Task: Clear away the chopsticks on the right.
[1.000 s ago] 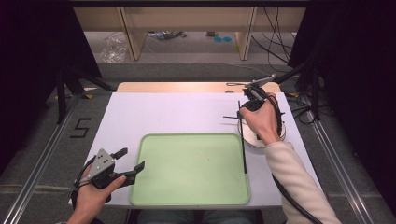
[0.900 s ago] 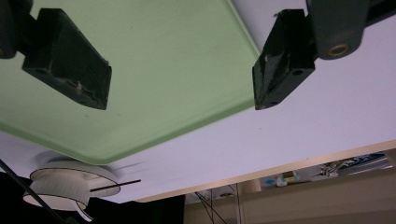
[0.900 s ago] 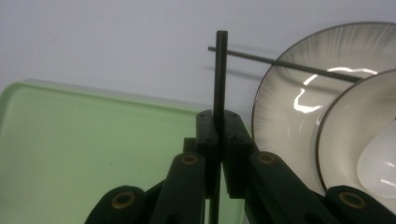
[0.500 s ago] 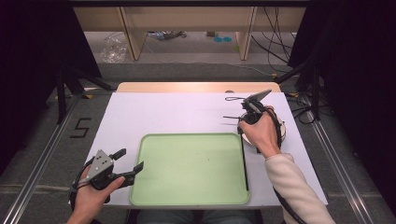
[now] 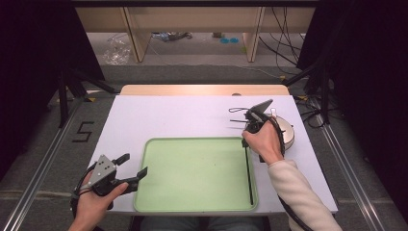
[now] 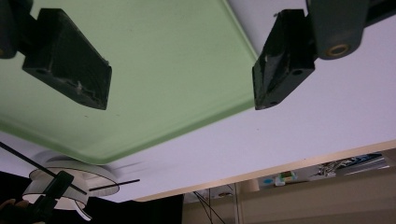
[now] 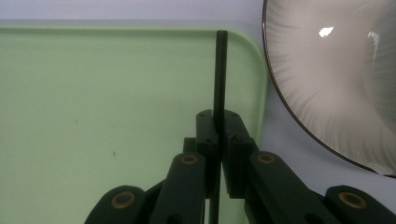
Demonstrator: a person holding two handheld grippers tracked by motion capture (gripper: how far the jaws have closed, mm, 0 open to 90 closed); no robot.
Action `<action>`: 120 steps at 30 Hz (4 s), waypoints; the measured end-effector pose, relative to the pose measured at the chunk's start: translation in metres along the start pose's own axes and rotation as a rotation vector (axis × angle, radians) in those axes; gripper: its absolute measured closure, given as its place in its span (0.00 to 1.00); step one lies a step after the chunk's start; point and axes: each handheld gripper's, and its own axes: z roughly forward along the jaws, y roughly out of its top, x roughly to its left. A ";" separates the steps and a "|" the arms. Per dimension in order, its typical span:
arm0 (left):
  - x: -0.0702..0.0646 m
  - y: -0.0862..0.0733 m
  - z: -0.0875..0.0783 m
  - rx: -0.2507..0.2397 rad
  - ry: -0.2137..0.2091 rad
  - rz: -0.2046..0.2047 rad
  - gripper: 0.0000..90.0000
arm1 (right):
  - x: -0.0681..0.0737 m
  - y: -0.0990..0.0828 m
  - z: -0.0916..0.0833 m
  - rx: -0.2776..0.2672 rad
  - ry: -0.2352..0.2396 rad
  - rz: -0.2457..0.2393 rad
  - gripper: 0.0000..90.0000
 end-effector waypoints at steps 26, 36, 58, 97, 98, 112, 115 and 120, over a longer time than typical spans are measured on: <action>0.000 0.000 -0.001 -0.001 -0.002 0.002 0.22 | 0.006 -0.001 0.041 0.069 -0.109 -0.042 0.92; 0.000 0.000 -0.001 -0.003 0.001 0.000 0.22 | 0.014 -0.001 0.018 -0.106 -0.115 -0.315 0.76; 0.000 -0.001 0.000 0.000 0.001 -0.001 0.22 | 0.023 0.056 0.026 -0.137 -0.469 -1.325 0.70; 0.000 -0.001 0.000 -0.001 0.002 -0.003 0.22 | 0.022 0.074 0.049 -0.137 -0.553 -1.454 0.98; 0.000 -0.001 0.000 -0.001 0.002 -0.002 0.22 | 0.023 0.073 0.046 -0.144 -0.559 -1.460 0.98; 0.000 -0.001 0.000 0.001 0.004 0.001 0.22 | 0.041 0.065 0.000 -0.370 -0.479 -1.454 0.98; 0.000 -0.001 0.000 0.000 0.003 -0.001 0.22 | 0.041 0.064 -0.007 -0.412 -0.446 -1.438 0.98; 0.000 0.000 -0.001 0.005 0.006 0.003 0.22 | 0.043 0.060 -0.020 -0.485 -0.404 -1.427 0.98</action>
